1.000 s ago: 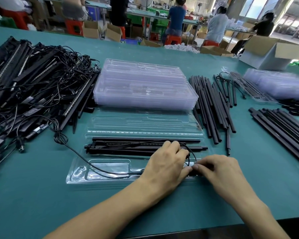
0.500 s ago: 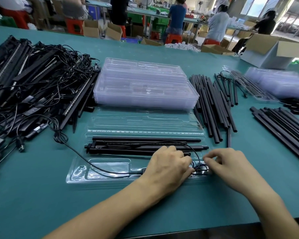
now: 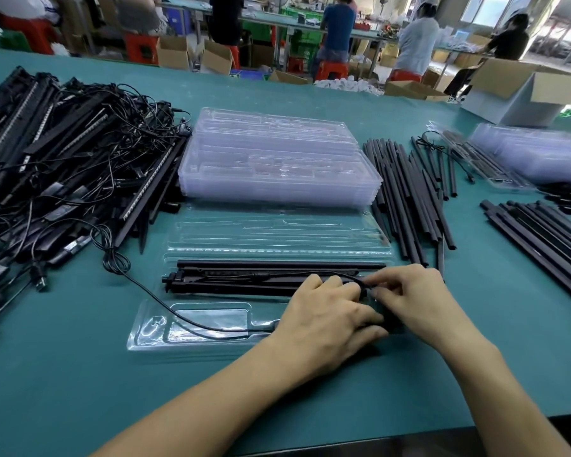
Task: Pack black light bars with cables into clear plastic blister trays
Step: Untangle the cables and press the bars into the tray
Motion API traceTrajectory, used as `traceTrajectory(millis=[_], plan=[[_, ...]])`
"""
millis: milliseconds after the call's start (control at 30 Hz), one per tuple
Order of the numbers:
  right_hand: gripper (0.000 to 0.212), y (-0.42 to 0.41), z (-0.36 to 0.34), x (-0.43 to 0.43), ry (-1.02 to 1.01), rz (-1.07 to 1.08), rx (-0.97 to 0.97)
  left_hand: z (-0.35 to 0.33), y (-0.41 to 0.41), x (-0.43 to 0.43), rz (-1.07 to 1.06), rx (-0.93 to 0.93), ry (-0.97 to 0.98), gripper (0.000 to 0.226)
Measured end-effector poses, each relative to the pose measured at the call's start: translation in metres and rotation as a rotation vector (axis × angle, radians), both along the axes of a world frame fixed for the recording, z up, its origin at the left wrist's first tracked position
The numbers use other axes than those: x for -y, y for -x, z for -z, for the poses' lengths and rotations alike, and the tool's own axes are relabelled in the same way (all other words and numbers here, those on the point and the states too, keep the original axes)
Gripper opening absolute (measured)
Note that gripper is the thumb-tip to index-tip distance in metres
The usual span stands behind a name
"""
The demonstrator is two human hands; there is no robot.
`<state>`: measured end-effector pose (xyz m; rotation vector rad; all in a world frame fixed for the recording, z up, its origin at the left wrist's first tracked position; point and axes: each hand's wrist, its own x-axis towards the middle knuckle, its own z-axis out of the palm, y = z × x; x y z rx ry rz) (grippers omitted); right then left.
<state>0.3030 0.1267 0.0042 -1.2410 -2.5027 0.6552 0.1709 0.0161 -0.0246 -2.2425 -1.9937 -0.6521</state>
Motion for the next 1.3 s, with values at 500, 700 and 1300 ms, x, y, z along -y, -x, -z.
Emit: traceTrajectory(millis=[500,700,1300], plan=[[0.019,-0.039,-0.002,0.014,-0.031,-0.115,-0.005,-0.011,-0.001,-0.003,-0.078,0.096,0.118,0.030],[0.020,-0.054,-0.001,0.019,0.026,-0.141,-0.096,-0.008,0.001,0.000,-0.144,0.209,0.066,0.032],[0.032,-0.020,-0.003,0.023,0.119,-0.293,-0.133,-0.010,0.008,0.008,-0.085,0.317,0.221,0.024]])
